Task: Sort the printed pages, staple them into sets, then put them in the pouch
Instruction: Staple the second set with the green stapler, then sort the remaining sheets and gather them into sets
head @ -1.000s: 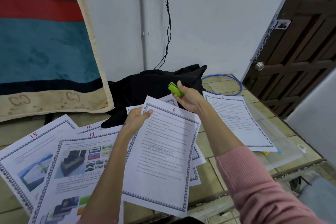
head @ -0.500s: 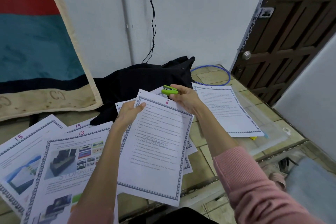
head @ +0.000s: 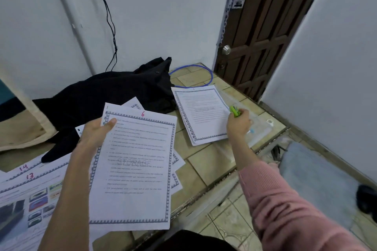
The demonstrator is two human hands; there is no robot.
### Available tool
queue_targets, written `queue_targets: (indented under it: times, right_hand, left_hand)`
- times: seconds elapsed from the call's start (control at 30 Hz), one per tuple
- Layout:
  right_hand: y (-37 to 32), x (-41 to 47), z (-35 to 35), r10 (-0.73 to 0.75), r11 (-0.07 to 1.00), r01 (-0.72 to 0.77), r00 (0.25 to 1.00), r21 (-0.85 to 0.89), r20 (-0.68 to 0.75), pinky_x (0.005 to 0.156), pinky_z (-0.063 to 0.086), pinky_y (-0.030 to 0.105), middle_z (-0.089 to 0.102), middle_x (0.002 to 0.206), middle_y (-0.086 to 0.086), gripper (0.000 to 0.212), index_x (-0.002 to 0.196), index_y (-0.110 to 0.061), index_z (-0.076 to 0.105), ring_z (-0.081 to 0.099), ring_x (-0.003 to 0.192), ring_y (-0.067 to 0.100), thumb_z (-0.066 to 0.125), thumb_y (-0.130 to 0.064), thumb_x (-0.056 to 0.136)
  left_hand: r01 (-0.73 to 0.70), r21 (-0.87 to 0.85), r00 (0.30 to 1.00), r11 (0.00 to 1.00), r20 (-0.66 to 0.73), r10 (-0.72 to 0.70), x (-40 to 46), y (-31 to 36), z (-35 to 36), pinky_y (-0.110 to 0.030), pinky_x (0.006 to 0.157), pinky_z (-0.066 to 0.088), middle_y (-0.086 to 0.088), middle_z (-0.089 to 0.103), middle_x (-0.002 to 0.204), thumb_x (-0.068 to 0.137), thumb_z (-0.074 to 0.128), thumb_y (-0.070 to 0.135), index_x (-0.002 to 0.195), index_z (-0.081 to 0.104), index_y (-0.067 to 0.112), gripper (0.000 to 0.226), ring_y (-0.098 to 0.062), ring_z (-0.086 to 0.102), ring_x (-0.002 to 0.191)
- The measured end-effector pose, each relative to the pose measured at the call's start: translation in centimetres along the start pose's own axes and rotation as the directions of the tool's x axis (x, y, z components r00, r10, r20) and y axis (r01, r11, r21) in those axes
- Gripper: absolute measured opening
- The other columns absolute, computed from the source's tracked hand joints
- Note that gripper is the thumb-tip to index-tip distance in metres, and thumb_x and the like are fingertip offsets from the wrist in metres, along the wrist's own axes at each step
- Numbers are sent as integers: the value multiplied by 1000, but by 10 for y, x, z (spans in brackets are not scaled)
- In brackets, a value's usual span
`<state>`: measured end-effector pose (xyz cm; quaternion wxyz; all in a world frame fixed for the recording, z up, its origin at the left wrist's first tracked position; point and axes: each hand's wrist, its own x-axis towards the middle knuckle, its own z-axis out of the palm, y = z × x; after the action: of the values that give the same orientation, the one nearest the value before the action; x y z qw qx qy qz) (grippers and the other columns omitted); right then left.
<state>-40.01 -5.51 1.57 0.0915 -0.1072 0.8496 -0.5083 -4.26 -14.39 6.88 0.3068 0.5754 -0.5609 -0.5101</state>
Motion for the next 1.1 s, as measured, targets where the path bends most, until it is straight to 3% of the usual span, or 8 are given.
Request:
queue_targets:
  times: [0.17,0.4,0.5,0.57,0.7,0.9,1.0,1.1]
  right_hand:
    - [11,13,-10,135,990,-136,990,-35,-34,98,37,42,42,130,16,32,120,-19,52,45,115,36,51,-9,90]
    - [6,29,-19,103,977,-83,990,-198,93,98,42,38,60,121,15,32,120,-18,58,47,122,31,55,-15,88]
    - [7,38,-29,147,982,-142,989,-121,31,92,47,39,58,122,17,30,119,-10,58,52,118,32,50,-7,90]
    - [10,40,-41,215,952,-215,976,-217,-25,85,44,37,55,123,19,28,117,-1,55,49,119,35,47,-6,90]
    - [9,32,-49,377,799,-138,873,-585,309,90,41,33,55,105,16,15,91,-2,56,55,109,30,53,-16,87]
    - [21,8,-41,344,891,-222,899,-396,270,104,35,40,39,141,20,47,131,1,44,37,130,36,57,-17,90]
    - [23,-4,-39,316,915,-278,944,-292,94,91,44,41,37,138,21,40,126,2,47,43,121,38,54,-16,91]
    - [22,-6,-44,273,918,-213,951,-334,145,65,41,31,51,124,18,26,109,3,53,54,103,34,56,-14,89]
  left_hand:
    - [10,21,1000,1000,4,-10,5,-2,5,-55,89,50,-13,70,99,91,58,33,98,68,20,18,-34,67,91]
    - [7,22,1000,1000,5,-7,5,0,11,-50,87,51,-17,68,100,93,56,27,100,65,12,19,-33,66,88]
    - [-10,24,999,1000,32,9,4,2,12,-37,77,52,-17,67,97,94,54,25,98,63,10,18,-27,64,80]
    - [-10,26,999,1000,36,9,3,2,11,-43,84,52,-15,68,98,94,55,27,98,65,12,19,-30,66,86]
    - [4,10,999,1000,31,-5,1,3,8,-47,90,51,-14,69,101,93,56,28,101,66,14,18,-32,66,93]
    - [10,-21,999,1000,51,-9,-2,2,10,-40,84,51,-15,66,100,95,53,23,102,62,10,18,-31,64,90]
    - [1,-27,999,1000,53,0,-3,0,9,-35,78,50,-13,66,98,95,53,23,101,62,10,17,-28,64,85]
    - [3,-35,998,999,67,-1,-2,-2,6,-30,69,50,-11,67,93,95,53,24,95,63,13,14,-26,65,81]
